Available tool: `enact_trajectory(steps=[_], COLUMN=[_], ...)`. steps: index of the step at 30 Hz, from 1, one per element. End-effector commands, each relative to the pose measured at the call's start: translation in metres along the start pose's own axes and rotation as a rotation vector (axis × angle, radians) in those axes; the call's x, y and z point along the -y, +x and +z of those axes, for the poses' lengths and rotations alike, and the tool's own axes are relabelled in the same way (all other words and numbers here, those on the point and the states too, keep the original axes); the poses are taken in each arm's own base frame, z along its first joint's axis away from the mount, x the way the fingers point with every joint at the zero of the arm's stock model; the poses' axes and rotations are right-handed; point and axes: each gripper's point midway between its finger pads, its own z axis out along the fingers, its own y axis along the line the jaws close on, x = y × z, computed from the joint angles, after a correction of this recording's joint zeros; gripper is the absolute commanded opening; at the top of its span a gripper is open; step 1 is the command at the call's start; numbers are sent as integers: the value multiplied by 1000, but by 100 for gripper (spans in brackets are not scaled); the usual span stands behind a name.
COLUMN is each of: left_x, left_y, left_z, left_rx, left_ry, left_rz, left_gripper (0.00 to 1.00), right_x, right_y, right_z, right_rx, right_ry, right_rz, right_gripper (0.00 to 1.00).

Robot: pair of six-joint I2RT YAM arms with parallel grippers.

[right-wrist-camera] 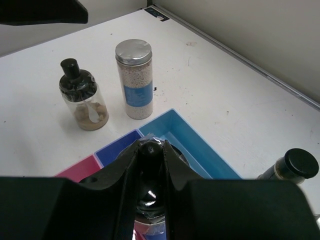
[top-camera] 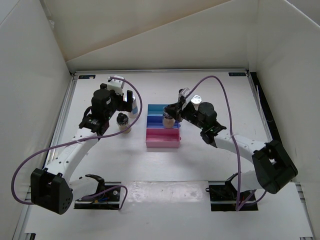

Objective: Organize the condiment bottles

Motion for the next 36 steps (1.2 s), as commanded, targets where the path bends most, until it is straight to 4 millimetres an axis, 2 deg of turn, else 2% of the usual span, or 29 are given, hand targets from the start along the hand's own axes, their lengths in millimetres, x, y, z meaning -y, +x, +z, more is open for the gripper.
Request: enact_trajectory(steps=[1, 11, 18, 25, 30, 31, 36], left_x=[-7, -5, -3, 0, 1, 1, 2], left_y=[-12, -13, -12, -7, -3, -10, -8], left_z=[0, 4, 3, 5, 6, 7, 9], left_rx=[25, 32, 40, 34, 28, 52, 50], left_ry=[-22, -12, -6, 4, 9, 11, 13], left_rz=[12, -1, -3, -18, -28, -34, -39], left_gripper=[100, 100, 100, 100, 100, 100, 100], right_x=[5, 14, 2, 9, 11, 12, 10], right_y=[-62, -34, -8, 19, 33, 35, 40], right_z=[8, 7, -7, -19, -24, -23, -20], right_rx=[199, 144, 69, 18, -30, -36, -61], right_ry=[-27, -53, -99, -81, -79, -75, -103], right_rz=[-57, -42, -60, -81, -119, -123, -123], right_gripper=[0, 0, 0, 0, 0, 0, 0])
